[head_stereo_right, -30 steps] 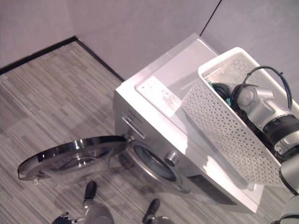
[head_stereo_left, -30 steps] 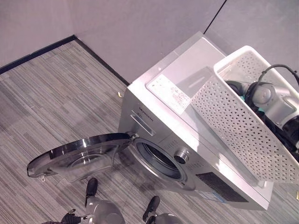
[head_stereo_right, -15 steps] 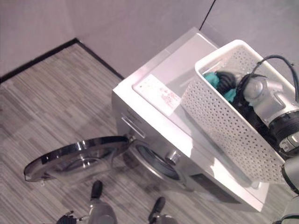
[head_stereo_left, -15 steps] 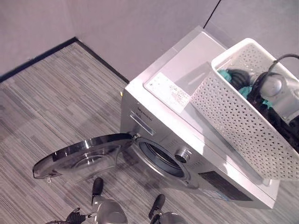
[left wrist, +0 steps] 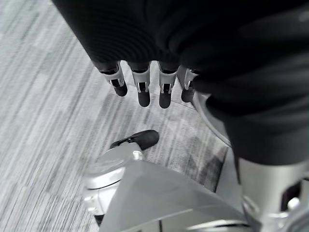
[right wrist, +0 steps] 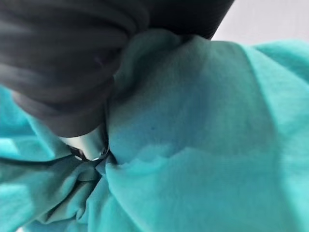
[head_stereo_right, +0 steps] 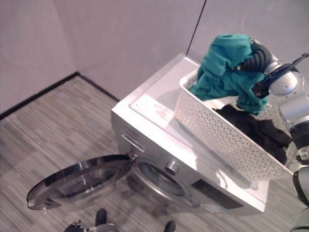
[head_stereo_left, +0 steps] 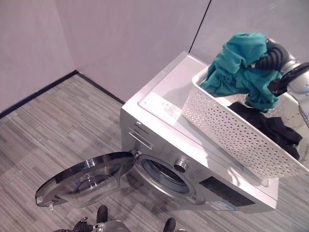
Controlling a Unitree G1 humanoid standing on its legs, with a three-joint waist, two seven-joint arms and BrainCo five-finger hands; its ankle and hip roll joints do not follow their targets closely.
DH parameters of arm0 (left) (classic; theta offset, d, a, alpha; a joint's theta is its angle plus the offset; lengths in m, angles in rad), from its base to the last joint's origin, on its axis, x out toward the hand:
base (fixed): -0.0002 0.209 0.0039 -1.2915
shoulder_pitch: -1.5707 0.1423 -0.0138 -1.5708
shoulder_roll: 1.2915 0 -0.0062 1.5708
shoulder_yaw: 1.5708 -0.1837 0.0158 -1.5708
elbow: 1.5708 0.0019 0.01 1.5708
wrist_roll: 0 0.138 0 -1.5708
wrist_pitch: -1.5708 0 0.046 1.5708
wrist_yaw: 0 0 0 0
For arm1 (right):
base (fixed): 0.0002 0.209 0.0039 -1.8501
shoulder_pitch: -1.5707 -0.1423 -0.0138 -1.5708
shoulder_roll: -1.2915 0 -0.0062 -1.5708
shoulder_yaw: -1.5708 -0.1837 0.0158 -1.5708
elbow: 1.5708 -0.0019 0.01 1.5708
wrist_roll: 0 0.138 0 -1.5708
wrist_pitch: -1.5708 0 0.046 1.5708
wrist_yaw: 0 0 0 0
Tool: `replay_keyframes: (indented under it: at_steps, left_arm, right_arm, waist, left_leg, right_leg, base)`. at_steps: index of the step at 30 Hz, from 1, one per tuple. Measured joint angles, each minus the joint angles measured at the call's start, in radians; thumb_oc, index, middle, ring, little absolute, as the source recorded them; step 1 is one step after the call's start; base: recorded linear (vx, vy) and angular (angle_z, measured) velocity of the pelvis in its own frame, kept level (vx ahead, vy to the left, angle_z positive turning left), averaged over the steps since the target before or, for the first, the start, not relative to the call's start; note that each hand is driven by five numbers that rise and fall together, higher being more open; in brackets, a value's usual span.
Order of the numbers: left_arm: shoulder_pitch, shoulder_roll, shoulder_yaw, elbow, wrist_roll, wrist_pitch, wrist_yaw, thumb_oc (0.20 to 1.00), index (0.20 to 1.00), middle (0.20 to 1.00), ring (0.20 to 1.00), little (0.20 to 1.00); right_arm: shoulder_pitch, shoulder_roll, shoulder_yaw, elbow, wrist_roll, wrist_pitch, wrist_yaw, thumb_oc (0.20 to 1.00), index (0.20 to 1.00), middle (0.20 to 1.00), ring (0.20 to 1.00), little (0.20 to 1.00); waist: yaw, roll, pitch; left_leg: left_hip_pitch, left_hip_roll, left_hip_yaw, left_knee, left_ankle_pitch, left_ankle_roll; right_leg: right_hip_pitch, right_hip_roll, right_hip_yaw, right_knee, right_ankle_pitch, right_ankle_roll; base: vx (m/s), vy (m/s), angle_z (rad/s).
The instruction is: Grab the laundry basket,head to the washer,open it,put in the laundry and shut it.
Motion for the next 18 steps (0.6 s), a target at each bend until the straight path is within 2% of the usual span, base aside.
replay_keyframes:
  at_steps: [5,9,13,18]
  left_arm:
    - [0.02,-0.007,0.001,0.001,0.002,0.006,0.008,1.0,1.0,1.0,1.0,1.0]
    - [0.031,-0.022,0.0,0.0,0.004,0.008,0.023,1.0,1.0,1.0,1.0,1.0]
    - [0.031,-0.032,-0.004,0.0,0.006,0.01,0.042,1.0,1.0,1.0,1.0,1.0]
    - [0.025,-0.032,-0.029,-0.003,0.006,0.014,0.048,1.0,1.0,1.0,1.0,1.0]
  right_arm:
    - [0.002,0.001,-0.1,-0.048,0.007,-0.023,-0.091,0.2,0.2,0.2,0.2,0.2]
    - [0.002,0.007,-0.204,-0.076,-0.005,-0.035,-0.208,0.2,0.2,0.2,0.2,0.2]
    - [0.001,0.031,-0.23,-0.076,-0.044,-0.032,-0.297,0.2,0.2,0.2,0.2,0.2]
    - [0.004,0.034,-0.248,-0.077,-0.078,-0.015,-0.364,0.2,0.2,0.2,0.2,0.2]
  waist:
    - [-0.017,0.01,-0.019]
    - [-0.018,0.024,-0.041]
    - [-0.018,0.029,-0.045]
    - [-0.019,0.028,-0.045]
  left_leg:
    - [0.018,0.0,0.004,0.0,0.001,0.0]
    - [0.023,-0.002,0.005,0.0,0.001,0.0]
    - [0.032,-0.009,0.007,-0.001,0.0,0.001]
    - [0.032,-0.025,0.008,0.0,-0.003,0.007]
  right_leg:
    - [0.013,-0.001,0.009,-0.003,-0.005,-0.001]
    - [0.014,-0.002,0.017,-0.003,-0.001,0.004]
    - [0.018,-0.009,0.021,-0.003,0.006,0.009]
    - [0.018,-0.024,0.022,0.005,0.009,0.013]
  base:
    - [0.02,0.019,-0.03]
    - [0.01,0.04,-0.02]
    - [0.0,0.051,-0.04]
    - [0.0,0.035,0.01]
